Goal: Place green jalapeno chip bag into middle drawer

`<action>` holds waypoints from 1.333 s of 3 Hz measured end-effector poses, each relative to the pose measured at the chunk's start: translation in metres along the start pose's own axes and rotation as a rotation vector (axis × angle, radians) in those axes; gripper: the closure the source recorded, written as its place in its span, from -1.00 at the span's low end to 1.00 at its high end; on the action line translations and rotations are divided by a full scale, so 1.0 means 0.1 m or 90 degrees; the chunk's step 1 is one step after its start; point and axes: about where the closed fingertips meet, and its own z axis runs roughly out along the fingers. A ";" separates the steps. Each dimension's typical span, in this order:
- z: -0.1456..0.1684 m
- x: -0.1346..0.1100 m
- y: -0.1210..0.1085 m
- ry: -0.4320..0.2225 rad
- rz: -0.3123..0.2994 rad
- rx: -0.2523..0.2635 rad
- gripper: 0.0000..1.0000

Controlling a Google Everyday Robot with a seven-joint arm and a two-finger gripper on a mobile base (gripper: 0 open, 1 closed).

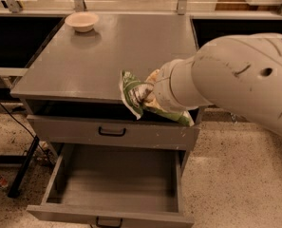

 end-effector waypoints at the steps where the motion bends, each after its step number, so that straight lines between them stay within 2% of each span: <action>1: 0.01 0.01 0.00 0.001 0.003 -0.001 1.00; 2: -0.06 -0.08 0.08 -0.021 -0.001 0.006 1.00; 3: -0.15 -0.27 0.49 -0.041 -0.003 0.000 1.00; 4: -0.01 -0.18 1.09 -0.021 0.007 -0.044 1.00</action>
Offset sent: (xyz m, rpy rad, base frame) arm -0.0378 0.0172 0.0137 0.0804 -0.0546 0.0583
